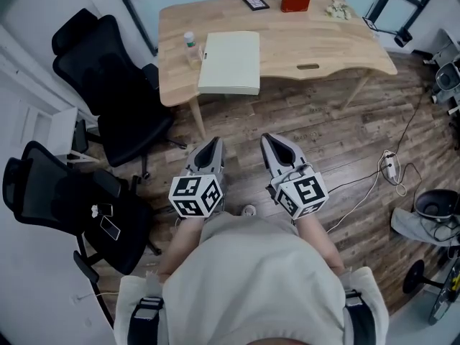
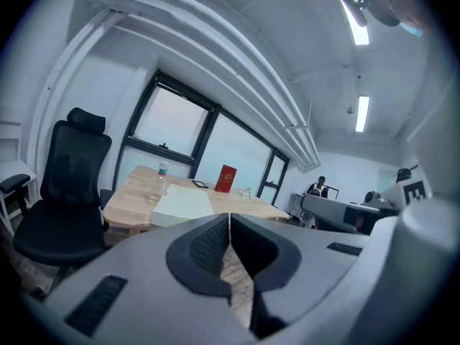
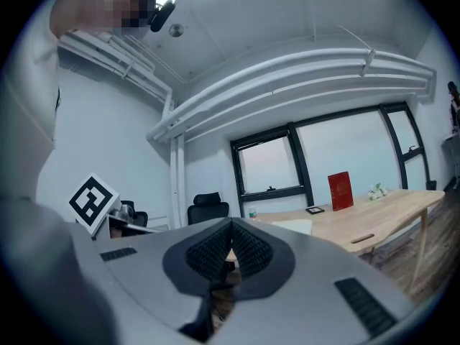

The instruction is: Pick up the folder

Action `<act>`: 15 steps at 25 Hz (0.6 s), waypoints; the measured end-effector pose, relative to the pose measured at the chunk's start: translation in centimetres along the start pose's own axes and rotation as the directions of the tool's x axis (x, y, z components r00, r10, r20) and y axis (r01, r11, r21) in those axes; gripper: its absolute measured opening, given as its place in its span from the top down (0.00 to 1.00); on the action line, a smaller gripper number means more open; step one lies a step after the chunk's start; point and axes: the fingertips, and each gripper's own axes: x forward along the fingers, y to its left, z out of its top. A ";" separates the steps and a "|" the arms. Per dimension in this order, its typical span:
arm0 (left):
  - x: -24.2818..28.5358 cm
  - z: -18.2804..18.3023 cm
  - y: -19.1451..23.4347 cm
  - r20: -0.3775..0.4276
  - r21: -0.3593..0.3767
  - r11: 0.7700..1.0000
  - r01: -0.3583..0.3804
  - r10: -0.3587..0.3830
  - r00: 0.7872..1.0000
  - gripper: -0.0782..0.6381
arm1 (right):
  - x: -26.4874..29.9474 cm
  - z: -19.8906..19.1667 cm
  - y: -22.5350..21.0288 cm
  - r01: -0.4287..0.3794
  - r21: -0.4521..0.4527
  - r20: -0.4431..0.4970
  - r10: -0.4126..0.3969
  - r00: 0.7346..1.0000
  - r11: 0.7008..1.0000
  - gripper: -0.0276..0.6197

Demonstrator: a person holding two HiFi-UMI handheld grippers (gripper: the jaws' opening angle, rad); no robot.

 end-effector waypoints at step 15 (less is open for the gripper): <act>1.9 -1.0 0.2 -0.029 -0.053 0.998 -0.042 0.040 0.999 0.85 | 0.6 -0.6 -2.8 -0.005 0.050 -0.024 0.006 1.000 0.999 0.93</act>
